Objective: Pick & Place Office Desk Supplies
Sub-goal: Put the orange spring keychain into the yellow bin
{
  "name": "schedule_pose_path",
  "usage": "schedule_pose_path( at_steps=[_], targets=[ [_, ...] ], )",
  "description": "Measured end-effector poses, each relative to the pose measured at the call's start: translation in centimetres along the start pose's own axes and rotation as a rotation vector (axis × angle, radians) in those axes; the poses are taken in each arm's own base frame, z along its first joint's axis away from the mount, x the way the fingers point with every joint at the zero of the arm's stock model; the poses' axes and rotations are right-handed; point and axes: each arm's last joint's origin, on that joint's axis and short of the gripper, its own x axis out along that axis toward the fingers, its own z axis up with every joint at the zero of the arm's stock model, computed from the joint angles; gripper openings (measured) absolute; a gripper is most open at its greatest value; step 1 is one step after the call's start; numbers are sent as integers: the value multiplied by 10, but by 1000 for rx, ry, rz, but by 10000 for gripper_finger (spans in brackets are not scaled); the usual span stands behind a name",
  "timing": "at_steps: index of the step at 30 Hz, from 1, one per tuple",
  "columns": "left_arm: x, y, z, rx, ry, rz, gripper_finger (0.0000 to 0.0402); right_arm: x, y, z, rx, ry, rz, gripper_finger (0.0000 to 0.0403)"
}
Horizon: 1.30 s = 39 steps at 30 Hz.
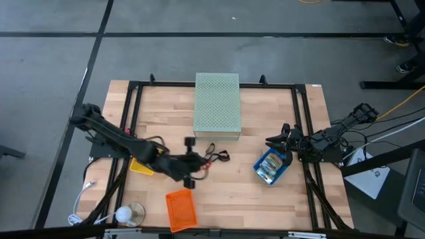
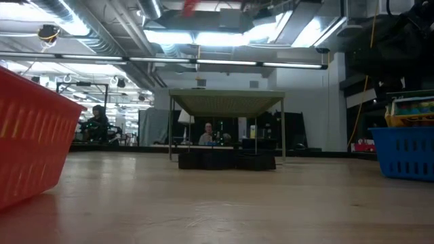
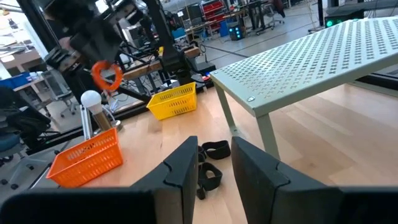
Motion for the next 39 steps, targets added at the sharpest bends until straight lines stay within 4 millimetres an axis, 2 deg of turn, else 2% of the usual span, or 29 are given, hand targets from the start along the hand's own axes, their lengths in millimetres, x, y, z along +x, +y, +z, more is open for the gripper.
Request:
schedule_pose_path(
  at_steps=[9,16,20,27,39],
  targets=[
    [-53,24,-53,-108,-42,96,3,0,0,0,-3,0,-8,98],
    [-84,40,-106,-251,81,102,3,0,0,0,-2,0,-8,98],
    [-97,45,-128,-314,153,106,3,0,0,0,-3,1,-8,98],
    [-103,45,-151,-365,204,108,4,0,0,0,-3,1,-8,98],
    [-90,39,-190,-404,335,121,3,0,-1,-1,-8,6,-11,98]
  ],
)
